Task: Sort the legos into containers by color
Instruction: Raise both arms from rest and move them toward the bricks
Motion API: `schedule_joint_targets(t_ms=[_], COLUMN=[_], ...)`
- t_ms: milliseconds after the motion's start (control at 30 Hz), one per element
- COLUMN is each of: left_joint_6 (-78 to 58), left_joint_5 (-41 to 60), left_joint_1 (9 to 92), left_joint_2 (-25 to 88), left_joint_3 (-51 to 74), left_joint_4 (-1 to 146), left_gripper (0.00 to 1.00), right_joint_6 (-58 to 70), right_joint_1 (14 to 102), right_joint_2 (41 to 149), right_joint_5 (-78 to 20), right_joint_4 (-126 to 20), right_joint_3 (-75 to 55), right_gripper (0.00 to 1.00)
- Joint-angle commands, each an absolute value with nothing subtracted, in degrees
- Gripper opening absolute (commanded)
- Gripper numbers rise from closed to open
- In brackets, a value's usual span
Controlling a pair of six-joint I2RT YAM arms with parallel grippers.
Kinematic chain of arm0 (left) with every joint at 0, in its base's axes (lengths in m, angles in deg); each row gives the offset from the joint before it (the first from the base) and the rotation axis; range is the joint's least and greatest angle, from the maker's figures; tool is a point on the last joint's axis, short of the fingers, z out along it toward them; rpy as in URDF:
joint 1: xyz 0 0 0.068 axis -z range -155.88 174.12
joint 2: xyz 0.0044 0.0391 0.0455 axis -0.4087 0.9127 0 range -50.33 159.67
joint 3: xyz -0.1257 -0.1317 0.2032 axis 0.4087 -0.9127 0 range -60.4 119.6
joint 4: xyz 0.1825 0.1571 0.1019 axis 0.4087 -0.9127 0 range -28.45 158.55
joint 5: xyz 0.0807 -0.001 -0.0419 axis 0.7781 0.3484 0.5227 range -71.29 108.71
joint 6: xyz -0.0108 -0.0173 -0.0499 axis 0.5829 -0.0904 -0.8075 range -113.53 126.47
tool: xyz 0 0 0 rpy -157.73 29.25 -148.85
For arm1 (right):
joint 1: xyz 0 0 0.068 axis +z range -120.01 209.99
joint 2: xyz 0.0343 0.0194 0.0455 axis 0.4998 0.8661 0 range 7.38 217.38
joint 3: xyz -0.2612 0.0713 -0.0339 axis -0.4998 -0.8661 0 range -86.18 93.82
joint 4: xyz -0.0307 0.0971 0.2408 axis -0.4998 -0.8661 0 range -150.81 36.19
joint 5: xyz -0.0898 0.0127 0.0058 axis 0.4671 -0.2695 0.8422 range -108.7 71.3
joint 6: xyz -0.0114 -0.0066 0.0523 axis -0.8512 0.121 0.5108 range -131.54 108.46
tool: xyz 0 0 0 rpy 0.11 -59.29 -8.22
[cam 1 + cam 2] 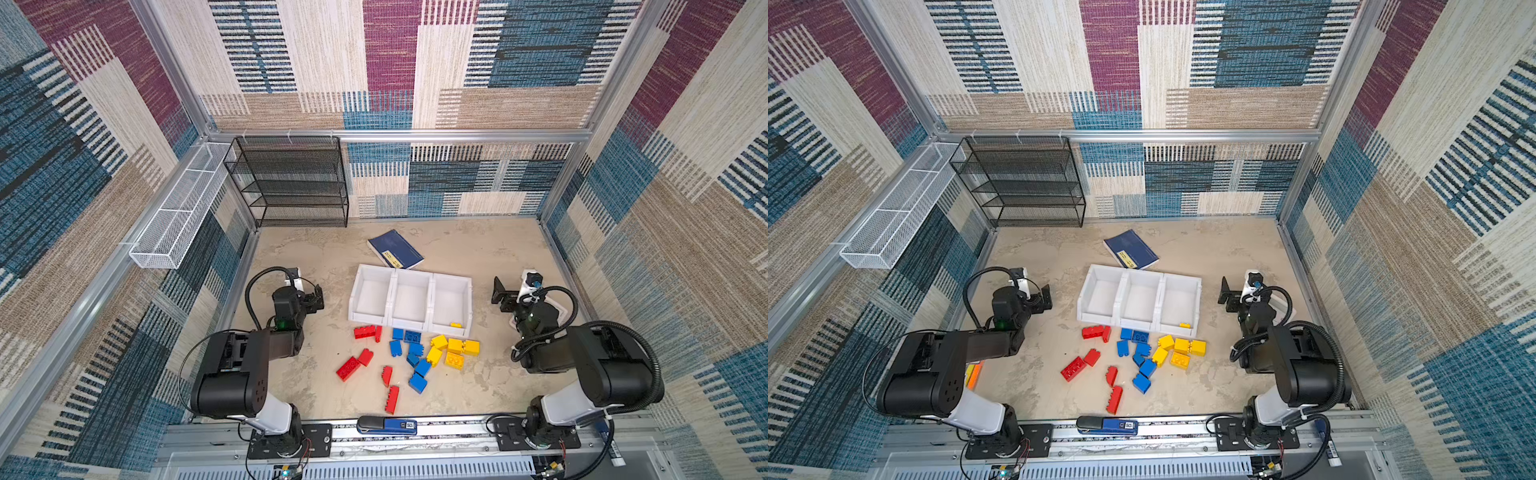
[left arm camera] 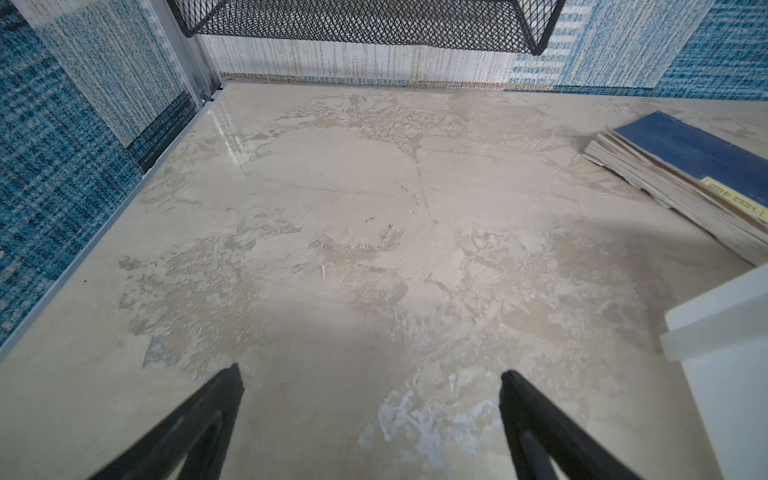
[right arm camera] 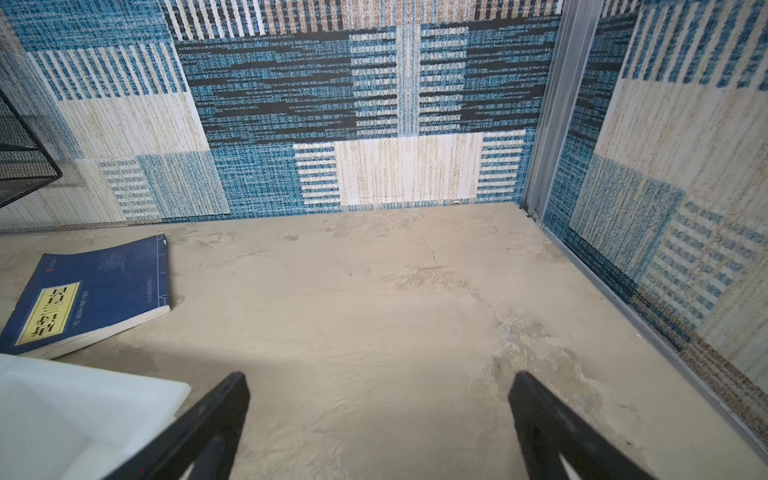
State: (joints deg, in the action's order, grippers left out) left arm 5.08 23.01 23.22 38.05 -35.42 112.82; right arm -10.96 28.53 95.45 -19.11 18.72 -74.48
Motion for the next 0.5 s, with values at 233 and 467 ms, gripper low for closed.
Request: schedule_joint_targets(t_ms=[233, 467], left_joint_6=[6.22, 6.18], left_joint_5=[22.95, 22.67], left_joint_1=[23.16, 23.16], left_joint_2=[37.68, 37.69], left_joint_3=[-35.4, -35.26], left_joint_4=[114.16, 113.7], left_gripper=[0.99, 0.99], right_joint_6=[-11.23, -11.23], right_joint_1=[28.58, 28.58], right_joint_2=[95.35, 95.18], right_joint_5=[-18.7, -18.74], right_joint_4=[20.61, 20.77], right_joint_3=[-74.75, -74.83], right_gripper=[1.0, 1.0])
